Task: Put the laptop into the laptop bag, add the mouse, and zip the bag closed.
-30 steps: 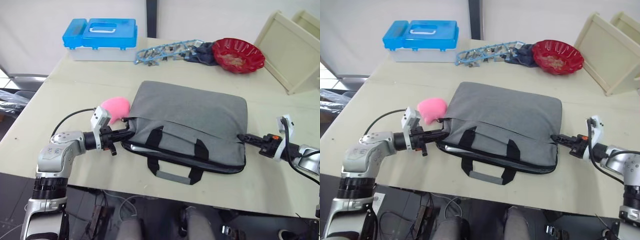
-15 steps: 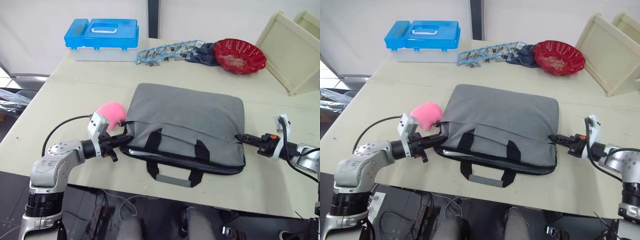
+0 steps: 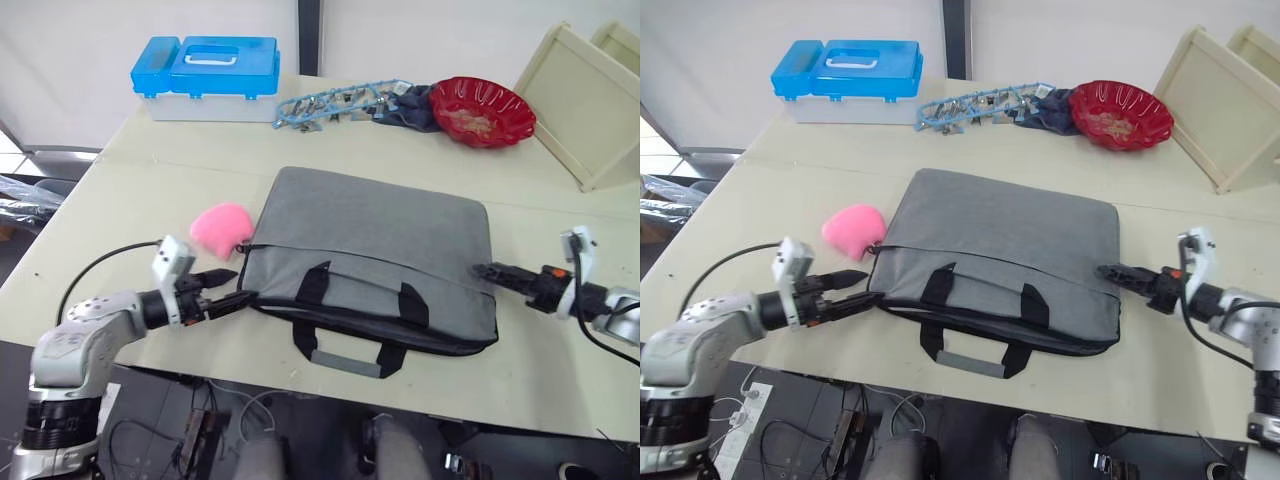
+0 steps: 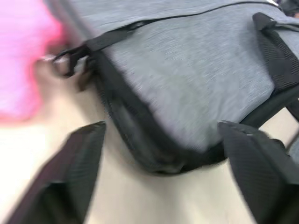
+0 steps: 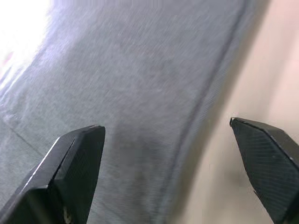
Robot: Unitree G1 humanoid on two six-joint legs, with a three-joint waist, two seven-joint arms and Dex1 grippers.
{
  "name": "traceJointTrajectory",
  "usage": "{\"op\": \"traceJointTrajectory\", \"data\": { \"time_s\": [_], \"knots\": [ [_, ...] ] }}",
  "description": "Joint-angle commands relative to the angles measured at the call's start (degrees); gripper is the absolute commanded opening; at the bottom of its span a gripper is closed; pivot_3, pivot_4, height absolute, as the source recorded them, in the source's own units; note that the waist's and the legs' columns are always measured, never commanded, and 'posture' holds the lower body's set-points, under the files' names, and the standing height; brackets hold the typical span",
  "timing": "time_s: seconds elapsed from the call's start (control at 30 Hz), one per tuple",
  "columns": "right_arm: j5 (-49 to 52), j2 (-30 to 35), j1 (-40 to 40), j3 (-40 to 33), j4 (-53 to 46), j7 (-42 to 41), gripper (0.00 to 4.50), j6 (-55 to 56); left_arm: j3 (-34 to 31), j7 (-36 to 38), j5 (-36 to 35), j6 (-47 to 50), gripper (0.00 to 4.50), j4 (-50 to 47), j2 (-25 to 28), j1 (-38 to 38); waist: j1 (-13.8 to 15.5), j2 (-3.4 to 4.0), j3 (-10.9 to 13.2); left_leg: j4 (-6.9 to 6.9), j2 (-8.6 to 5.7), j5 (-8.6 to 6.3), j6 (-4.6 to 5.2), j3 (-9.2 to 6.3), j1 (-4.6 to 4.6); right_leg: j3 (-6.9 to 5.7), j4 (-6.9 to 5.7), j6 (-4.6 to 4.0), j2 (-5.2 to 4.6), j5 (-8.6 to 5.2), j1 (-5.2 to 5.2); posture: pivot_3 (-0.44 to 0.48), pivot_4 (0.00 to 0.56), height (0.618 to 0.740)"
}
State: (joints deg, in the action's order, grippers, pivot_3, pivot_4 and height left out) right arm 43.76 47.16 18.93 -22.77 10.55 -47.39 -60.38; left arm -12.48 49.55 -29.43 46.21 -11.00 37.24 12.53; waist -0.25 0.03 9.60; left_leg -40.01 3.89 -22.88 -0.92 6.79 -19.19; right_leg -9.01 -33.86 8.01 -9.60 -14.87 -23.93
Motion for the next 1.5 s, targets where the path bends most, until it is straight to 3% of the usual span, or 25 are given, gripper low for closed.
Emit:
{"op": "traceJointTrajectory", "data": {
  "time_s": [0.03,0.17,0.33,0.53,0.63,0.7,0.77,0.87,1.0,1.2,1.5],
  "knots": [
    [-12.39,14.36,-2.15,2.73,7.62,-14.1,4.5,21.25,-19.41,1.49,-2.32,-5.83,4.47,-1.73,6.34,-7.76,-0.06,0.08,0.07,0.02,0.0,0.0,0.0,0.01,-0.03,0.0,0.02,0.0,0.0,0.0,-0.03,0.0,0.15,0.74],
    [-23.24,17.23,-2.0,5.93,15.97,-17.48,4.5,47.46,-24.49,3.77,3.88,-22.64,4.47,9.3,10.48,-10.33,-0.45,0.07,0.05,0.08,0.0,-0.01,0.0,0.12,0.04,0.04,0.04,0.01,0.0,0.0,-0.05,0.0,0.15,0.74],
    [-30.76,17.22,5.78,10.66,30.91,-20.6,4.5,65.68,-20.72,3.31,10.33,-31.88,4.47,24.9,16.38,-7.02,-1.42,0.21,0.13,0.08,0.01,-0.01,0.0,0.13,0.05,0.03,0.03,0.01,0.0,0.0,-0.06,0.0,0.15,0.74],
    [-34.12,16.97,12.59,13.24,42.28,-23.47,4.5,72.25,-19.94,6.07,9.16,-34.61,4.47,29.68,17.83,-4.76,-2.13,0.25,0.16,0.22,0.01,-0.01,-0.01,0.2,0.04,0.0,0.08,0.02,0.0,-0.01,-0.1,0.0,0.15,0.74],
    [-33.09,15.05,15.57,13.94,39.75,-24.98,4.5,68.23,-20.21,6.36,8.53,-34.35,4.47,30.1,17.86,-4.53,-2.79,0.25,0.16,0.23,0.02,-0.01,-0.01,0.19,0.03,0.0,0.06,0.02,0.0,-0.01,-0.12,0.0,0.15,0.74],
    [-30.22,12.64,17.28,14.37,33.02,-26.87,4.5,61.18,-20.67,6.46,7.99,-34.32,4.47,30.19,17.74,-4.48,-2.97,0.25,0.16,0.16,0.02,-0.01,-0.01,0.18,0.03,0.02,0.0,0.02,0.0,-0.01,-0.12,0.0,0.15,0.74],
    [-24.64,9.64,19.72,16.52,21.59,-29.77,4.5,47.53,-21.06,6.62,7.46,-34.14,4.47,30.09,17.69,-4.53,-3.41,0.32,0.19,0.12,0.05,-0.01,-0.01,0.18,0.05,0.04,-0.07,0.02,0.0,-0.01,-0.12,0.0,0.15,0.74],
    [-17.49,1.78,26.08,20.51,5.13,-27.82,4.5,31.81,-21.62,6.78,6.45,-33.29,4.47,29.25,17.57,-4.68,-4.59,0.36,0.22,0.06,0.07,0.0,-0.03,0.2,-0.02,0.11,-0.31,-0.01,0.01,-0.02,-0.34,0.0,0.15,0.74],
    [-14.87,-8.69,28.54,24.06,-6.28,-25.35,3.23,31.66,-21.54,6.07,5.38,-31.97,4.5,28.99,17.29,-3.69,-3.97,0.33,0.2,0.08,0.07,0.02,-0.08,0.17,-0.08,0.08,-0.68,-0.07,0.01,-0.04,-0.59,0.0,0.15,0.74],
    [-17.34,-19.29,29.33,29.25,-4.13,-23.13,0.07,34.38,-20.83,5.88,4.56,-30.53,4.5,27.75,16.8,-3.14,-2.11,0.09,0.14,0.09,0.01,-0.04,-0.08,0.11,-0.16,0.01,-0.69,-0.08,0.0,-0.04,-0.59,0.0,0.15,0.74],
    [-28.88,-29.04,34.7,34.53,22.49,-22.12,0.07,51.03,-21.99,4.96,2.85,-27.35,4.5,22.67,15.85,-6.08,-4.65,0.06,0.12,0.13,0.03,-0.03,-0.11,0.24,-0.03,0.01,-0.7,-0.08,0.0,-0.05,-0.59,0.0,0.15,0.74]
  ]
}}
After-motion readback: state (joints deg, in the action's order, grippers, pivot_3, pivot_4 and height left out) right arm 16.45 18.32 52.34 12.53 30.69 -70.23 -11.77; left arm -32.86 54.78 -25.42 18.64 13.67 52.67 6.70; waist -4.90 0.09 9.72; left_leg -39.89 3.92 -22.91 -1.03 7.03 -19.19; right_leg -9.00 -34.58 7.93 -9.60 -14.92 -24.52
